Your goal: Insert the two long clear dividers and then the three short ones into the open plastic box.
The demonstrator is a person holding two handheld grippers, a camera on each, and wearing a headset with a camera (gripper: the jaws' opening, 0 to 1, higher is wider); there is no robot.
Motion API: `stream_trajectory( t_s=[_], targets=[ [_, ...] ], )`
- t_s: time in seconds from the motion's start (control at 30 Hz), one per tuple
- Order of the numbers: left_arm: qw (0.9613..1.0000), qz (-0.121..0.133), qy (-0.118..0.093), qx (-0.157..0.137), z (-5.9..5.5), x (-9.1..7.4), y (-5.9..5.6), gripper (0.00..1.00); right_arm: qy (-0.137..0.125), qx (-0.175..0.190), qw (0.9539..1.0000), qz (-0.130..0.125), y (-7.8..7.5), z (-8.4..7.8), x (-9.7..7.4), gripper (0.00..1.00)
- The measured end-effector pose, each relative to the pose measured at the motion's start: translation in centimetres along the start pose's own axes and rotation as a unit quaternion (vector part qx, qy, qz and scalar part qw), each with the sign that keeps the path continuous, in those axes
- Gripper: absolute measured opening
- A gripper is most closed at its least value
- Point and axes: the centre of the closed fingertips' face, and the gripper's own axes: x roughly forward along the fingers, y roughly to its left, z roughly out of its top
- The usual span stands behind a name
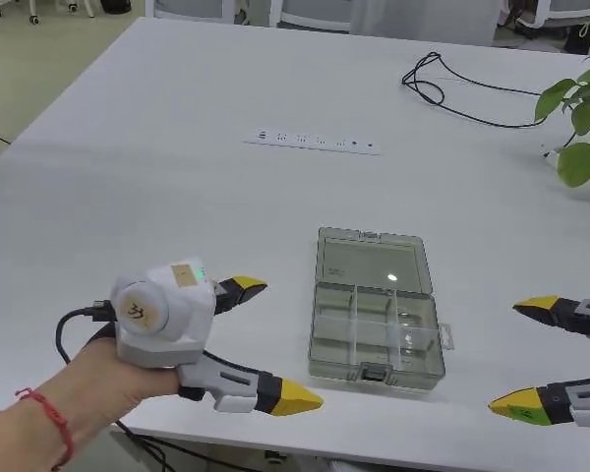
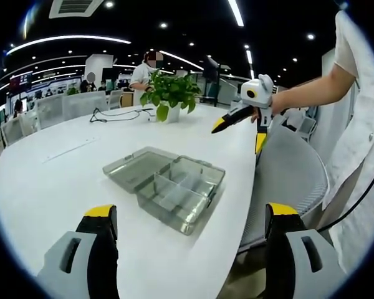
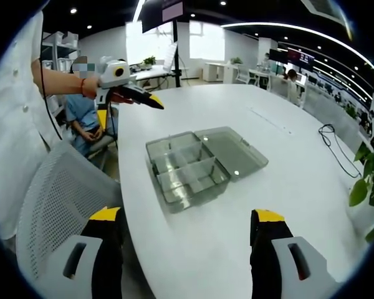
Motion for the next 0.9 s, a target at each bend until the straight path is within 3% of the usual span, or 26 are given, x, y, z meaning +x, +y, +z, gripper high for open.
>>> stream_trajectory(
  t_s=[0.9],
  targets=[
    [0.9999, -0.002, 0.008, 0.011, 0.21, 0.16, 0.24, 1.0, -0.001, -0.004, 1.0, 0.0, 0.04, 0.18, -0.21, 0.84]
  ],
)
